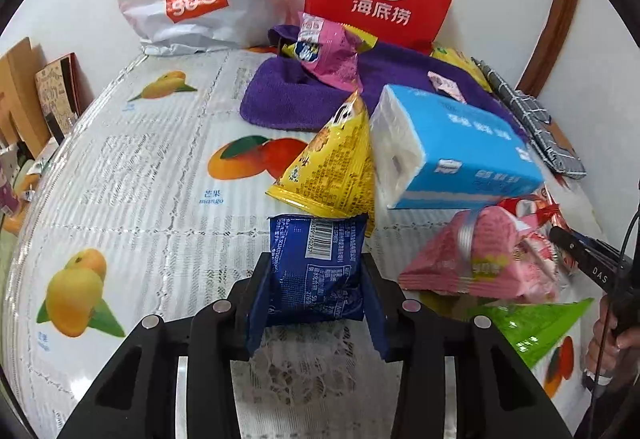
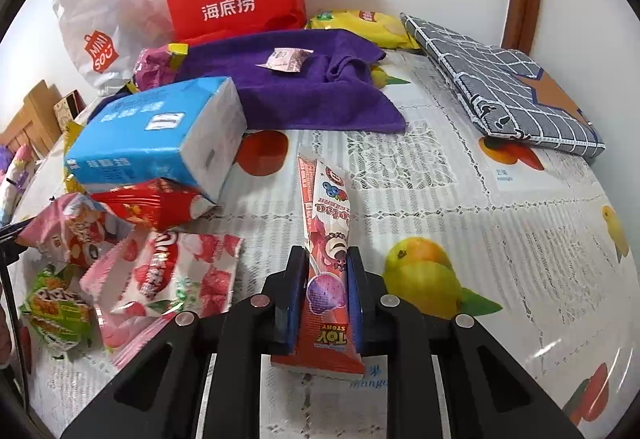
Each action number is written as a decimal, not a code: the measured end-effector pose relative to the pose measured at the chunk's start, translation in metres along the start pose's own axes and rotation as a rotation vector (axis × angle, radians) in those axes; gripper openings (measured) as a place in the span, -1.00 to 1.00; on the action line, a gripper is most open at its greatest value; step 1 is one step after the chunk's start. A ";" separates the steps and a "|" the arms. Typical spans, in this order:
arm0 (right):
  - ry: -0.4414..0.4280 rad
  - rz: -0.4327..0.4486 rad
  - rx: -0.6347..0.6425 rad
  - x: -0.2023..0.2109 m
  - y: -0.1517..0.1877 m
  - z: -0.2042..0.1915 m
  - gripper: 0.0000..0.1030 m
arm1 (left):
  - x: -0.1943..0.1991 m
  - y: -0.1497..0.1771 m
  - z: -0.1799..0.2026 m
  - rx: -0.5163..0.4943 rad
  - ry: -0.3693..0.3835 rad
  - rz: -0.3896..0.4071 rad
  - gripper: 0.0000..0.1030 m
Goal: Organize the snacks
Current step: 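Carry the red candy stick and blue packet over the purple towel with both grippers, then open the right gripper over the towel while the left gripper releases the blue packet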
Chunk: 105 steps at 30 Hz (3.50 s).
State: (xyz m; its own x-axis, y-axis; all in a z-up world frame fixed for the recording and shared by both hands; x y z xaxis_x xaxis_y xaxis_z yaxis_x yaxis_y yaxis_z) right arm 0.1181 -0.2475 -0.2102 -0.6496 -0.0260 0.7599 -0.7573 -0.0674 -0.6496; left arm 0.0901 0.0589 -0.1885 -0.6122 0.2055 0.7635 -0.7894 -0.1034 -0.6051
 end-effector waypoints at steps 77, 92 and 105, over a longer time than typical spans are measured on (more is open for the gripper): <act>-0.065 -0.036 0.132 -0.114 -0.216 -0.054 -0.61 | -0.072 -0.240 0.001 0.014 0.042 -0.027 -0.23; -0.086 -0.129 0.225 -0.128 -0.202 -0.074 -0.59 | -0.087 -0.231 0.013 -0.006 0.069 -0.090 -0.23; -0.093 -0.045 0.209 -0.096 -0.213 -0.070 -0.52 | -0.109 -0.223 0.013 0.000 0.032 -0.169 -0.20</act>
State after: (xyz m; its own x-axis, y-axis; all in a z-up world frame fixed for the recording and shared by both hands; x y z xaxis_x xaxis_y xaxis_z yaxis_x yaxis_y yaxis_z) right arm 0.3373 -0.1609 -0.1465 -0.5989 -0.1090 0.7934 -0.7486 -0.2757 -0.6030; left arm 0.3321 0.0467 -0.1336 -0.4693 0.2505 0.8468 -0.8808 -0.0650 -0.4689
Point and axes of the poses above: each gripper's, at about its wrist camera, not at the fingertips, and x roughly against the way its jaws point, z to its right, y to its underside, the point moved 2 cm from there along -x, roughly the way its jaws point, and after that the axes turned 6 degrees about y, right-handed, at the moved point
